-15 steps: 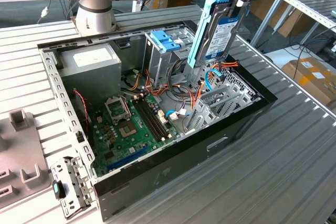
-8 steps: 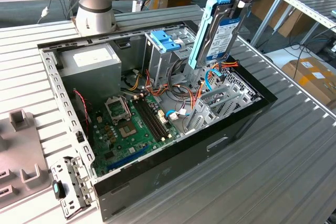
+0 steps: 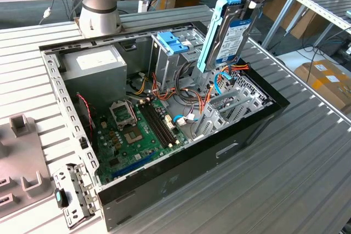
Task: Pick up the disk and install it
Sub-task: 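Insert the disk into the insertion slot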
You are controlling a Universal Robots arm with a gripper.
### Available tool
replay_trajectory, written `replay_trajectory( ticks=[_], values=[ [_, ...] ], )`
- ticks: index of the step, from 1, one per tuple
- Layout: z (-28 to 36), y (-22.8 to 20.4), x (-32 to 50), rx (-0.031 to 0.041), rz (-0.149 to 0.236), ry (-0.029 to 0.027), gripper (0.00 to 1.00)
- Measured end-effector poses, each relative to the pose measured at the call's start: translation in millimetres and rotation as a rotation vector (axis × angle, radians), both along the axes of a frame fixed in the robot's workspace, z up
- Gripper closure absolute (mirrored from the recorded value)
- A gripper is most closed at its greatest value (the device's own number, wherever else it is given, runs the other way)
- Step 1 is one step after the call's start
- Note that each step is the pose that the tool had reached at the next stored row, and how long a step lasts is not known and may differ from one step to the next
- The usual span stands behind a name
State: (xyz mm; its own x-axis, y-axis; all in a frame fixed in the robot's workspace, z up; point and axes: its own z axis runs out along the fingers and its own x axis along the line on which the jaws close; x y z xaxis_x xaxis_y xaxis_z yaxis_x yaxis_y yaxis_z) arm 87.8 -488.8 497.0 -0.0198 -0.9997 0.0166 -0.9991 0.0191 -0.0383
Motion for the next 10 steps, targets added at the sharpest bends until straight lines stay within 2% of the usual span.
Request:
replay_trajectory(
  ticks=[5, 7, 9, 10],
  values=[
    [0.0, -1.3, -0.1, 0.0009, 0.000, 0.0000, 0.65],
    [0.0, -4.2, -0.4, 0.0019, 0.000, -0.0001, 0.65],
    [0.0, -9.7, -0.7, 0.0042, 0.000, -0.0004, 0.65],
    [0.0, -10.0, -0.7, 0.0043, 0.000, -0.0004, 0.65]
  ],
)
